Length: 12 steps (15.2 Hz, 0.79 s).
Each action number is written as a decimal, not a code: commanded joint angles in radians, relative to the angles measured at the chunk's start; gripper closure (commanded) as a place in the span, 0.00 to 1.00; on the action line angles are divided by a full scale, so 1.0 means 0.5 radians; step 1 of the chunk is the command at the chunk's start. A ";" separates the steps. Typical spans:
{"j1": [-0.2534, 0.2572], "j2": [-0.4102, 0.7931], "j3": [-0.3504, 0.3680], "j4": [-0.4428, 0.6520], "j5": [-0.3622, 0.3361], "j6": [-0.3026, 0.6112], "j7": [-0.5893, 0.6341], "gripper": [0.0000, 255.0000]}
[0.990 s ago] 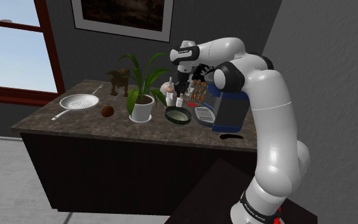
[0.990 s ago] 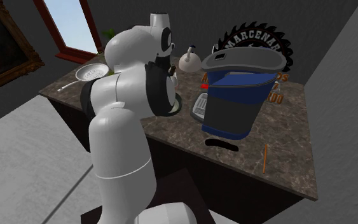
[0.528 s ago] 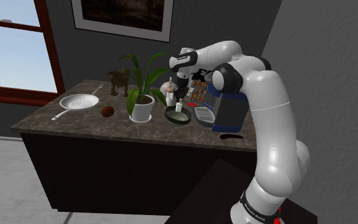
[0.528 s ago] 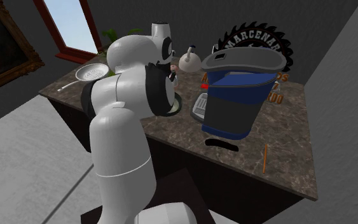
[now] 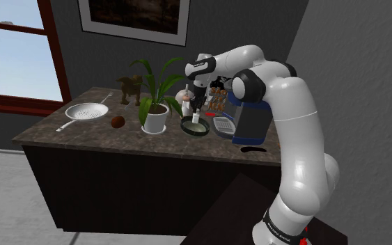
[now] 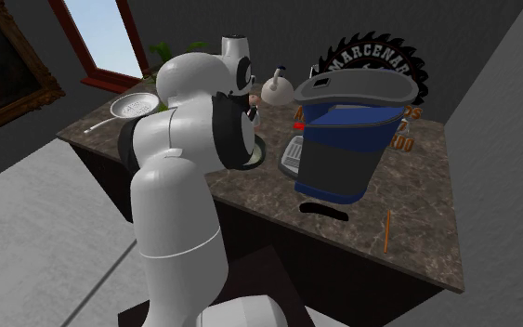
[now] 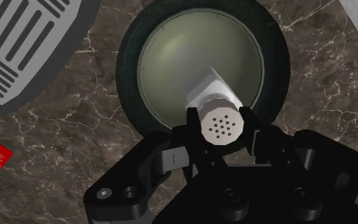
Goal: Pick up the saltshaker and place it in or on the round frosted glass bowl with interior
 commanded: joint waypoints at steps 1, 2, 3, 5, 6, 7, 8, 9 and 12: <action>0.000 0.000 0.000 0.000 0.000 0.000 0.000 0.00; 0.000 0.000 0.000 0.000 0.000 0.000 0.000 0.00; 0.000 0.000 0.000 0.000 0.000 0.000 0.000 0.00; 0.000 0.000 0.000 0.000 0.000 0.000 0.000 0.00; 0.000 0.000 0.000 0.000 0.000 0.000 0.000 0.00; -0.002 -0.016 -0.005 0.042 -0.008 -0.057 0.006 0.00; -0.006 -0.030 -0.009 0.088 -0.015 -0.116 0.012 0.00; -0.010 -0.041 -0.013 0.139 -0.021 -0.176 0.018 0.00; -0.014 -0.048 -0.015 0.182 -0.024 -0.225 0.022 0.00</action>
